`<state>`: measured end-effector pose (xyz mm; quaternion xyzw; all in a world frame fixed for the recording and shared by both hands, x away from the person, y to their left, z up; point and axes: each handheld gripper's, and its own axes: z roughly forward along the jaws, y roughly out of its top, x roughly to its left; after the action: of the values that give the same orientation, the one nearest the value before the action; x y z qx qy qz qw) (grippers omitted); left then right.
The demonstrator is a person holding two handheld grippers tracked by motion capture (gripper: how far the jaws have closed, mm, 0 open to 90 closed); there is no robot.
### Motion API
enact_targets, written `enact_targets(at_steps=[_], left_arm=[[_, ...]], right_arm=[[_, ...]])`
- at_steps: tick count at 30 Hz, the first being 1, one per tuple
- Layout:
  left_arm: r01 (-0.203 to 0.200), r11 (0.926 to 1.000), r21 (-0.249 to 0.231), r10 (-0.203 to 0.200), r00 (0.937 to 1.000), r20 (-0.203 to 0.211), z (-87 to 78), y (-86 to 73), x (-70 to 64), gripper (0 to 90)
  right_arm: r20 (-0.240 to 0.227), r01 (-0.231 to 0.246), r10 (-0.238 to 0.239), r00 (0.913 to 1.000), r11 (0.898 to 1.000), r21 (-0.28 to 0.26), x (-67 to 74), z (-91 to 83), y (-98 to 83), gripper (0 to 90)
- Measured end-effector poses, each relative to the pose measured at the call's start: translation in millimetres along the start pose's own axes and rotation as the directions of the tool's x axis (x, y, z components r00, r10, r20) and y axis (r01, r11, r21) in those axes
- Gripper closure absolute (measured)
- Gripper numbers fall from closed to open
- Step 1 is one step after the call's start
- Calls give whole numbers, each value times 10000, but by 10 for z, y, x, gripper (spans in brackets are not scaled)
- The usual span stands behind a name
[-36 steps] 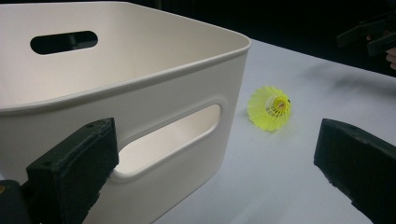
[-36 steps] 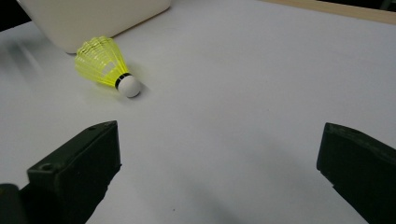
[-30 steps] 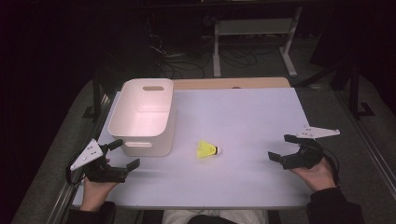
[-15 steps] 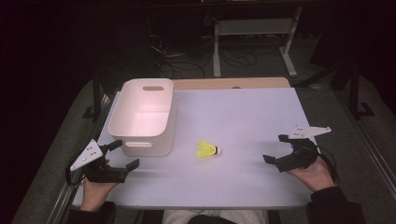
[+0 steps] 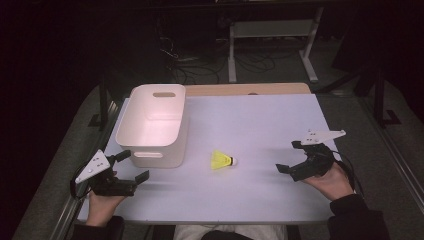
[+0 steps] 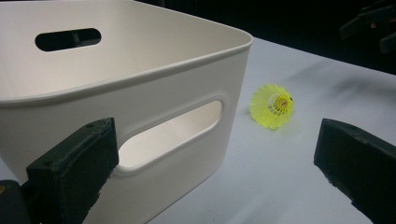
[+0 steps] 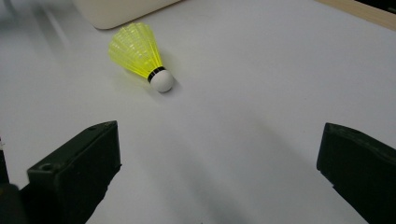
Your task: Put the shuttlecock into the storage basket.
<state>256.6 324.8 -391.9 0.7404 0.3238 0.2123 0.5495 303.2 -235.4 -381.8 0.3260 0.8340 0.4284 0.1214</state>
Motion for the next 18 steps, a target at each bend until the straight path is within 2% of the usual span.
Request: enact_targets(at_steps=[9,13,18], left_arm=[[11,10000,6,-11,10000,14,2,-1,-3,0],[29,10000,-22,-29,10000,2,-3,-1,-4,0],[21,10000,-13,-21,10000,13,0,-2,-4,0]], right_arm=[[-183,61,-59,9998,9999,116,-23,21,87,0],[-393,256,-246,9989,9993,274,-29,40,163,0],[-442,401,-386,9983,9987,324,-33,32,245,0]])
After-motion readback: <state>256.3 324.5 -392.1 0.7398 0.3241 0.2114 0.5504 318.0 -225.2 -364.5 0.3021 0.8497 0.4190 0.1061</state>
